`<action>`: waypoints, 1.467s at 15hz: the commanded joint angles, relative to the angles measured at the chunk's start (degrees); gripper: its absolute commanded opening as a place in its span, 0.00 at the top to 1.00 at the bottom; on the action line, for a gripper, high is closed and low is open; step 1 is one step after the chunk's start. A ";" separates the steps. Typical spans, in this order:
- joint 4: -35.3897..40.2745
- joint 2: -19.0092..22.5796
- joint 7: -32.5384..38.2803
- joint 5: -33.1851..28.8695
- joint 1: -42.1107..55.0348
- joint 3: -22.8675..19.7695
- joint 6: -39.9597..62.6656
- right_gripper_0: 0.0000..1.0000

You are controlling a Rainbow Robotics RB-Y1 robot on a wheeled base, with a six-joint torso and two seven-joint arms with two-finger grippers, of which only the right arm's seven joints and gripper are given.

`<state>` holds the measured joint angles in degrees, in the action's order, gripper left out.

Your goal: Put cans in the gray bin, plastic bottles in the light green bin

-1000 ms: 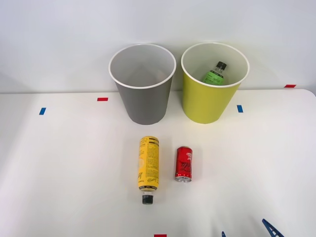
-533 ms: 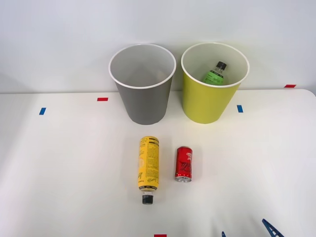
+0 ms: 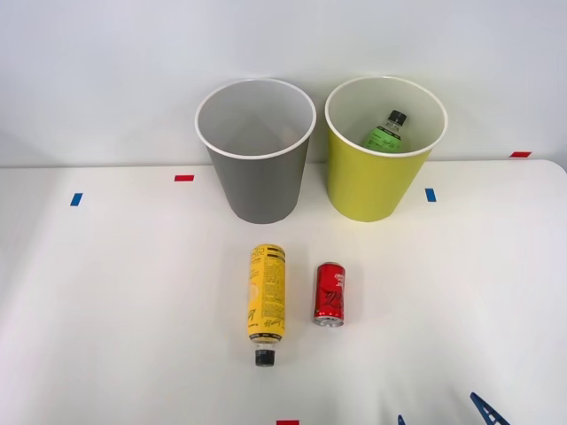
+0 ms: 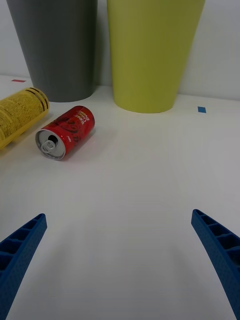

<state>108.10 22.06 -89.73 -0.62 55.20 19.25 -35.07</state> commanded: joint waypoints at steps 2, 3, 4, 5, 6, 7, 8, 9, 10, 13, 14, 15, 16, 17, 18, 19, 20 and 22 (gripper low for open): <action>0.00 0.00 0.00 0.00 0.00 0.00 0.00 0.00; 0.00 0.00 0.00 0.00 0.00 0.00 0.00 0.00; 0.00 0.00 0.00 0.00 0.00 0.00 0.00 0.00; 0.00 0.00 0.00 0.00 0.00 0.00 0.00 0.00; 0.00 0.00 0.00 0.00 0.00 0.00 0.00 0.00; 0.00 0.00 0.00 0.00 0.00 0.00 0.00 0.00; 0.00 0.00 0.00 0.00 0.00 0.00 0.00 0.00; 0.00 0.00 0.00 0.00 0.00 0.00 0.00 0.00; 0.00 0.00 0.00 0.00 0.00 0.00 0.00 0.00; 0.00 0.00 0.00 0.00 0.00 0.00 0.00 0.00; 0.00 0.00 0.00 0.00 0.00 0.00 0.00 0.00; 0.00 0.00 0.00 0.00 0.00 0.00 0.00 0.00; 0.00 0.00 0.00 0.00 0.00 0.00 0.00 0.00; 0.00 0.00 0.00 0.00 0.00 0.00 0.00 0.00; 0.00 0.00 0.00 0.00 0.00 0.00 0.00 0.00; 0.00 0.00 0.00 0.00 0.00 0.00 0.00 0.00; 0.00 0.00 0.00 0.00 0.00 0.00 0.00 0.00; 0.00 0.00 0.00 0.00 0.00 0.00 0.00 0.00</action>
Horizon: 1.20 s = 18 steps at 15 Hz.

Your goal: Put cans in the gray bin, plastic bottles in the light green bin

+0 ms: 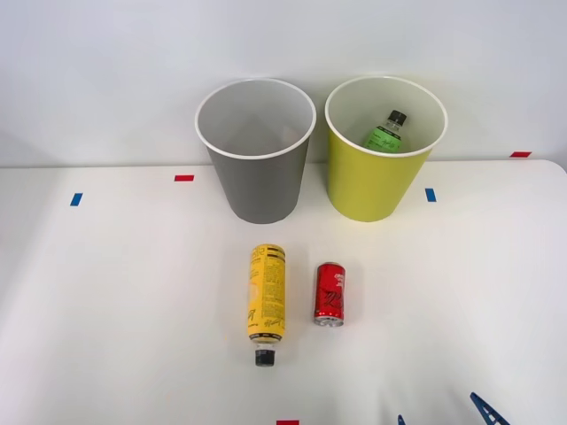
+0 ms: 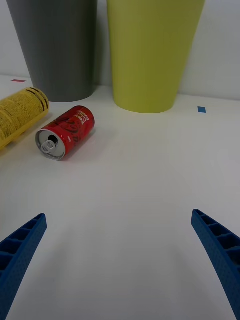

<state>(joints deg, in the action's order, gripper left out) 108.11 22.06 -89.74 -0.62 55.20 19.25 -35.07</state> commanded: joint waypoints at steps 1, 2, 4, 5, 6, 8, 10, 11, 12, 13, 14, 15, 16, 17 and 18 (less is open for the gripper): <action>0.00 0.00 0.00 0.00 0.00 0.00 0.00 0.00; 0.00 0.00 0.00 0.00 0.00 0.00 0.00 0.00; 0.00 0.00 0.00 0.00 0.00 0.00 0.00 0.00; 0.00 0.00 0.00 0.00 0.00 0.00 0.00 0.00; 0.00 0.00 0.00 0.00 0.00 0.00 0.00 0.00; 0.00 0.00 0.00 0.00 0.00 0.00 0.00 0.00; 0.00 0.00 0.00 0.00 0.00 0.00 0.00 0.00; 0.00 0.00 0.00 0.00 0.00 0.00 0.00 0.00; 0.00 0.00 0.00 0.00 0.00 0.00 0.00 0.00; 0.00 0.00 0.00 0.00 0.00 0.00 0.00 0.00; 0.00 0.00 0.00 0.00 0.00 0.00 0.00 0.00; 0.00 0.00 0.00 0.00 0.00 0.00 0.00 0.00; 0.00 0.00 0.00 0.00 0.00 0.00 0.00 0.00; 0.00 0.00 0.00 0.00 0.00 0.00 0.00 0.00; 0.00 0.00 0.00 0.00 0.00 0.00 0.00 0.00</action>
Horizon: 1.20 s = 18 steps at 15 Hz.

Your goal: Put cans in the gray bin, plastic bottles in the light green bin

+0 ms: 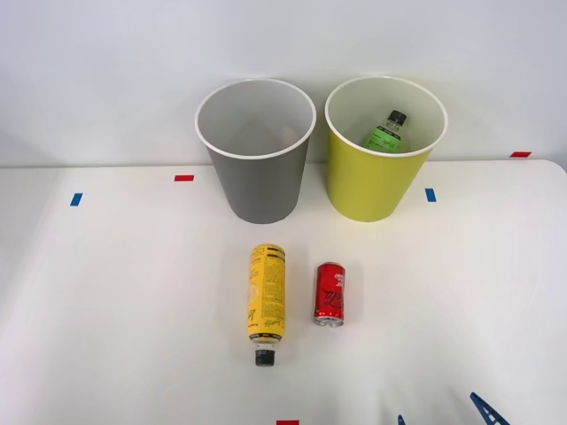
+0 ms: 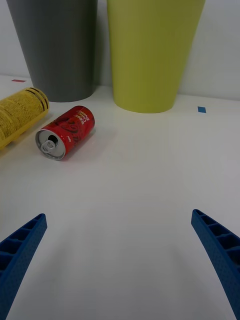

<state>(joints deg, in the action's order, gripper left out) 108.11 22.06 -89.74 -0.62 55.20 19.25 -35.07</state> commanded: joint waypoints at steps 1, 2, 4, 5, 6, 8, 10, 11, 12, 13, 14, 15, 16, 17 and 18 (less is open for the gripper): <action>0.00 0.00 0.00 0.00 0.00 0.00 0.00 0.00; 0.00 0.00 0.00 0.00 0.00 0.00 0.00 0.00; 0.00 0.00 0.00 0.00 0.00 0.00 0.00 0.00; 0.00 0.00 0.00 0.00 0.00 0.00 0.00 0.00; 0.00 0.00 0.00 0.00 0.00 0.00 0.00 0.00; 0.00 0.00 0.00 0.00 0.00 0.00 0.00 0.00; 0.00 0.00 0.00 0.00 0.00 0.00 0.00 0.00; 0.00 0.00 0.00 0.00 0.00 0.00 0.00 0.00; 0.00 0.00 0.00 0.00 0.00 0.00 0.00 0.00; 0.00 0.00 0.00 0.00 0.00 0.00 0.00 0.00; 0.00 0.00 0.00 0.00 0.00 0.00 0.00 0.00; 0.00 0.00 0.00 0.00 0.00 0.00 0.00 0.00; 0.00 0.00 0.00 0.00 0.00 0.00 0.00 0.00; 0.00 0.00 0.00 0.00 0.00 0.00 0.00 0.00; 0.00 0.00 0.00 0.00 0.00 0.00 0.00 0.00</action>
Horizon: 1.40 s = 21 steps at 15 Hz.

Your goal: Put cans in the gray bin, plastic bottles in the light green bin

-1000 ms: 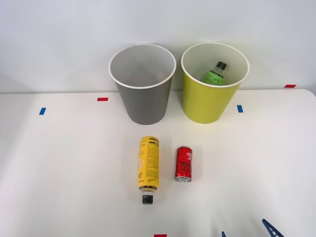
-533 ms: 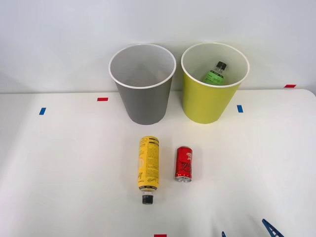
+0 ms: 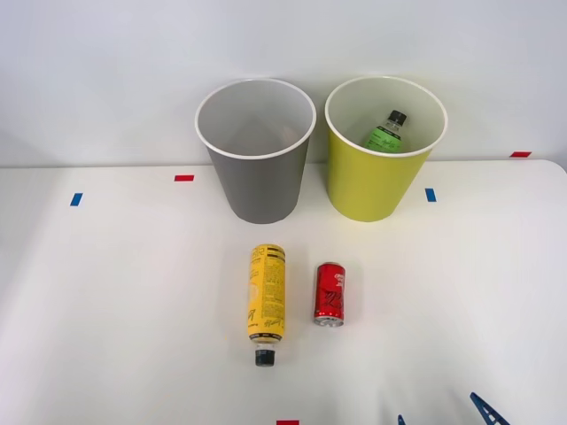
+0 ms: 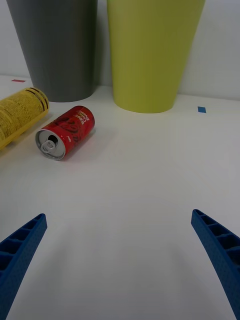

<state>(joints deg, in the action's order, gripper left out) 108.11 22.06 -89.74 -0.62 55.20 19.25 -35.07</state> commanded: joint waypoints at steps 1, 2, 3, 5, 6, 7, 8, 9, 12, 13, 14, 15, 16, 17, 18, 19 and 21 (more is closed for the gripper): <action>0.00 0.00 0.00 0.00 0.00 0.00 0.00 0.00; 0.00 0.00 0.00 0.00 0.00 0.00 0.00 0.00; 0.00 0.00 0.00 0.00 0.00 0.00 0.00 0.00; 0.00 0.00 0.00 0.00 0.00 0.00 0.00 0.00; 0.00 0.00 0.00 0.00 0.00 0.00 0.00 0.00; 0.00 0.00 0.00 0.00 0.00 0.00 0.00 0.00; 0.00 0.00 0.00 0.00 0.00 0.00 0.00 0.00; 0.00 0.00 0.00 0.00 0.00 0.00 0.00 0.00; 0.00 0.00 0.00 0.00 0.00 0.00 0.00 0.00; 0.00 0.00 0.00 0.00 0.00 0.00 0.00 0.00; 0.00 0.00 0.00 0.00 0.00 0.00 0.00 0.00; 0.00 0.00 0.00 0.00 0.00 0.00 0.00 0.00; 0.00 0.00 0.00 0.00 0.00 0.00 0.00 0.00; 0.00 0.00 0.00 0.00 0.00 0.00 0.00 0.00; 0.00 0.00 0.00 0.00 0.00 0.00 0.00 0.00; 0.00 0.00 0.00 0.00 0.00 0.00 0.00 0.00; 0.00 0.00 0.00 0.00 0.00 0.00 0.00 0.00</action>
<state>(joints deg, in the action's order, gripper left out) 108.11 22.06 -89.74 -0.62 55.20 19.25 -35.07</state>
